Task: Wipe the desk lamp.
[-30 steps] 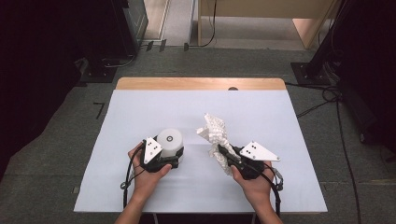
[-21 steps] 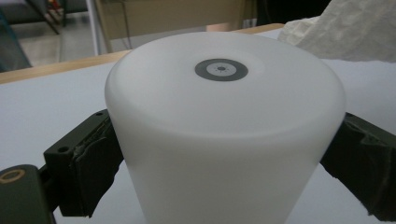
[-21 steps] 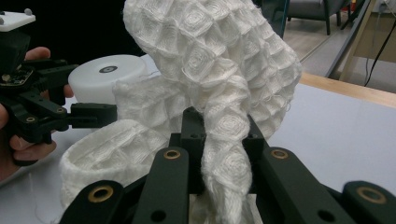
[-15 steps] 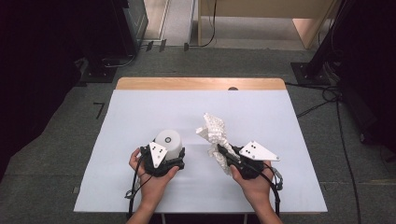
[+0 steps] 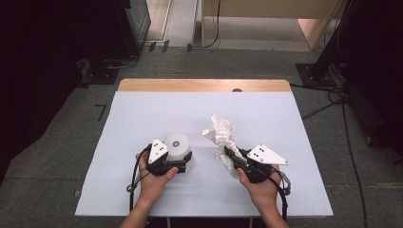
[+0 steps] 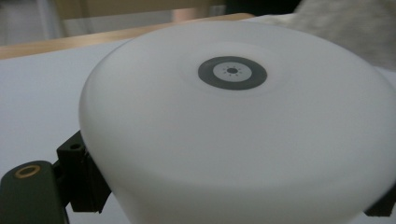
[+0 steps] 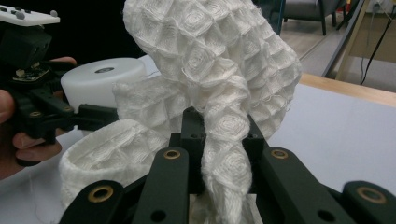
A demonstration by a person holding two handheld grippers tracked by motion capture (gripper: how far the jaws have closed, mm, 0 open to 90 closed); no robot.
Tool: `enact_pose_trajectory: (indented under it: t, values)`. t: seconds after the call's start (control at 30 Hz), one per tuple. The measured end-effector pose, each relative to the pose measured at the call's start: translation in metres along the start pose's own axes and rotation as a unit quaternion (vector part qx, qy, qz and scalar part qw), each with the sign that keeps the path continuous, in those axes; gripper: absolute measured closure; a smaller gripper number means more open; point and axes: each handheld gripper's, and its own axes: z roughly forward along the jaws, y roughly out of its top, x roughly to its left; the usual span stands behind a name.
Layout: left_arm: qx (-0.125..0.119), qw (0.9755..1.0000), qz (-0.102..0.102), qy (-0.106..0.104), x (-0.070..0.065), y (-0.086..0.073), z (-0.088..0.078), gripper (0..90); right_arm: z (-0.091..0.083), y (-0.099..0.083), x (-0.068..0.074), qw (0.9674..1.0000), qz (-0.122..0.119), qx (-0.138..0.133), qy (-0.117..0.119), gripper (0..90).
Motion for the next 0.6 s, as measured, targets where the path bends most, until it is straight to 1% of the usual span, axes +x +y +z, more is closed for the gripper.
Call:
enact_pose_trajectory:
  t: [0.03, 0.1, 0.13, 0.17, 0.23, 0.27, 0.33, 0.4, 0.43, 0.47, 0.5, 0.53, 0.6]
  values:
    - [-0.006, 0.9998, -0.005, -0.018, -0.001, 0.001, -0.001, 8.3, -0.001, 0.002, 0.002, 1.0000, 0.000, -0.003, 0.001, 78.2]
    - [-0.005, 0.9984, -0.003, -0.056, -0.006, 0.003, -0.001, 8.3, -0.003, 0.005, 0.005, 0.9999, -0.004, -0.009, 0.005, 78.2]
    - [0.001, 0.9974, 0.009, -0.072, -0.011, 0.004, -0.001, 8.3, -0.003, 0.007, 0.008, 0.9999, -0.005, -0.012, 0.006, 78.2]
    - [0.008, 0.9961, 0.027, -0.084, -0.017, 0.005, 0.000, 8.3, -0.003, 0.008, 0.010, 0.9998, -0.006, -0.015, 0.008, 78.1]
    - [0.021, 0.9936, 0.053, -0.097, -0.031, 0.005, 0.002, 8.3, -0.002, 0.011, 0.014, 0.9997, -0.008, -0.020, 0.013, 78.1]
    - [0.026, 0.9923, 0.062, -0.105, -0.037, 0.005, 0.004, 8.3, -0.002, 0.011, 0.017, 0.9997, -0.004, -0.021, 0.015, 78.1]
    - [0.033, 0.9896, 0.068, -0.122, -0.047, 0.006, 0.006, 8.3, 0.001, 0.011, 0.021, 0.9995, -0.005, -0.023, 0.019, 78.0]
    - [0.034, 0.9887, 0.063, -0.132, -0.053, 0.008, 0.008, 8.3, 0.002, 0.011, 0.026, 0.9994, -0.009, -0.023, 0.023, 78.0]
    - [0.033, 0.9882, 0.063, -0.135, -0.054, 0.009, 0.007, 8.3, 0.003, 0.010, 0.028, 0.9994, -0.011, -0.022, 0.026, 78.0]
    - [0.031, 0.9886, 0.059, -0.135, -0.053, 0.010, 0.006, 8.3, 0.004, 0.010, 0.030, 0.9994, -0.010, -0.019, 0.027, 78.0]
    - [0.027, 0.9895, 0.052, -0.132, -0.052, 0.011, 0.005, 8.3, 0.004, 0.009, 0.031, 0.9994, -0.012, -0.022, 0.025, 78.0]
    - [0.023, 0.9900, 0.044, -0.132, -0.048, 0.012, 0.003, 8.3, 0.004, 0.008, 0.031, 0.9993, -0.010, -0.021, 0.028, 78.0]
    - [0.010, 0.9901, 0.018, -0.139, -0.040, 0.015, -0.001, 8.3, 0.005, 0.007, 0.032, 0.9991, -0.013, -0.016, 0.037, 78.1]
